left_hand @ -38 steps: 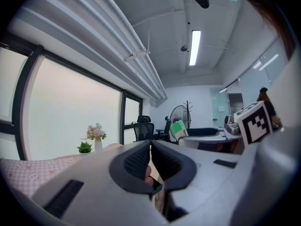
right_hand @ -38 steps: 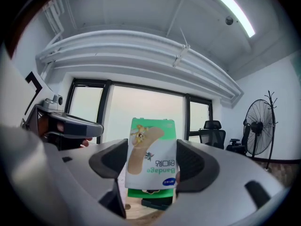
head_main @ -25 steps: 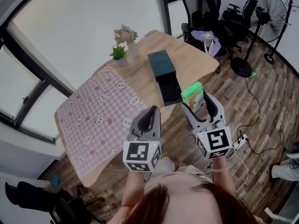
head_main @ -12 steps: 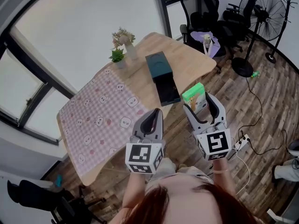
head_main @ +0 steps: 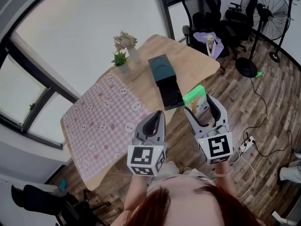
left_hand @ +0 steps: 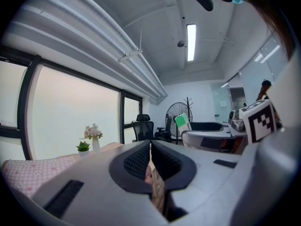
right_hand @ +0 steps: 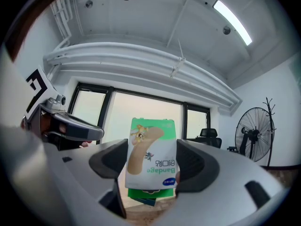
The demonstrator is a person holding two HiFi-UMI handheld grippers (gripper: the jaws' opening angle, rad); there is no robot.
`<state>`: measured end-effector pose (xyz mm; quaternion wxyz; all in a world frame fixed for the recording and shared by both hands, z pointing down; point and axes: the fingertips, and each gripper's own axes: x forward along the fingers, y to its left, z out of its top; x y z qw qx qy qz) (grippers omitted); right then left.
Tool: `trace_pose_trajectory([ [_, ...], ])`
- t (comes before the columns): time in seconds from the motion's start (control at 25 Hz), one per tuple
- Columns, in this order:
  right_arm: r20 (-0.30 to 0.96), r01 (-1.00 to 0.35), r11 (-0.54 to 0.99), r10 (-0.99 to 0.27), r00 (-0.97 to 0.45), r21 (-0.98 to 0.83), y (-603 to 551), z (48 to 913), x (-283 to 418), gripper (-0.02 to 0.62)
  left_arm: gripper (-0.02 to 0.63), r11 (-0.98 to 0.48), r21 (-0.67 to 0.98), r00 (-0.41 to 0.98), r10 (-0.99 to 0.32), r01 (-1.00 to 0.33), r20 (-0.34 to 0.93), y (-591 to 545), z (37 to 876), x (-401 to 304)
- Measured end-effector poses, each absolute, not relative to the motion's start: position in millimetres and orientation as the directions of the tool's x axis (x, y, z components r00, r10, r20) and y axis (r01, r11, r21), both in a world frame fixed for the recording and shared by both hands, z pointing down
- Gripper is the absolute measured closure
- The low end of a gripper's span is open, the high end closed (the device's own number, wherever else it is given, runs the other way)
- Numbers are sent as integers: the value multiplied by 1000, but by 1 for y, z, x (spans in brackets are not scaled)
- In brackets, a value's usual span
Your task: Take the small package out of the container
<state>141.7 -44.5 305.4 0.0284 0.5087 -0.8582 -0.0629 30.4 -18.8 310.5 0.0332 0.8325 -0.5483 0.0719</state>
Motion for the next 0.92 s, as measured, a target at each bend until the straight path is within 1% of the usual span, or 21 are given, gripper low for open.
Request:
trace_pose_trajectory([
  [0.44,-12,-878,464,-883,-469,119,-69,302,123,276,591,-389,-20,381,-911,-921,159,-39,306,-1],
  [0.92,20,-881,453,-890,-455,134,-95,310,95,276,591,-417,8,413,-896,-909,163,-71,312,-25],
])
